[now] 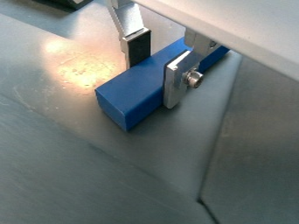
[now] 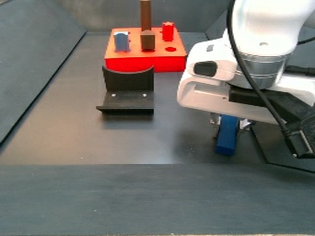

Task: Pick up the rectangle object. Move up. Place the rectangle object on the fixture. Regrasp the rectangle object. Move to above the board. Insert the rectangle object.
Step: Pick up the rectangle object, then move up.

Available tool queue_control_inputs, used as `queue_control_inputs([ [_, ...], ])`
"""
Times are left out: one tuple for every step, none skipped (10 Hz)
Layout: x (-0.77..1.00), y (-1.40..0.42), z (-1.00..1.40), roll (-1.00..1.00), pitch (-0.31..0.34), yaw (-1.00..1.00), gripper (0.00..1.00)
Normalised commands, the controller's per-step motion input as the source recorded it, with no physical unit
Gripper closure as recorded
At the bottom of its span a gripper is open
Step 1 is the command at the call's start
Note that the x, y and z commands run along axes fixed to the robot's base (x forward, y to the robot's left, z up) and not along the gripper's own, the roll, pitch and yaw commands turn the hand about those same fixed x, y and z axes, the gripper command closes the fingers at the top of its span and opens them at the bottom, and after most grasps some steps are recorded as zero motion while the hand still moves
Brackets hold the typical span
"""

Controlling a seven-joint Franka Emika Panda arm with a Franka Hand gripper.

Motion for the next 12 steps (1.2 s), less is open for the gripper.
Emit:
queue_control_inputs([
  [0.00,0.00,0.00,0.00,0.000,0.00,1.00],
  [0.00,0.00,0.00,0.00,0.000,0.00,1.00],
  [0.00,0.00,0.00,0.00,0.000,0.00,1.00],
  [0.00,0.00,0.00,0.00,0.000,0.00,1.00],
  [0.00,0.00,0.00,0.00,0.000,0.00,1.00],
  [0.00,0.00,0.00,0.00,0.000,0.00,1.00],
  [0.00,0.00,0.00,0.00,0.000,0.00,1.00],
  [0.00,0.00,0.83,0.00,0.000,0.00,1.00],
  [0.01,-0.03,0.81,0.00,0.009,-0.02,1.00],
  [0.00,-0.03,0.73,0.00,0.043,-0.02,1.00],
  [0.00,-0.01,0.63,0.01,0.080,-0.02,1.00],
  [0.00,0.00,0.51,0.03,0.124,-0.02,1.00],
])
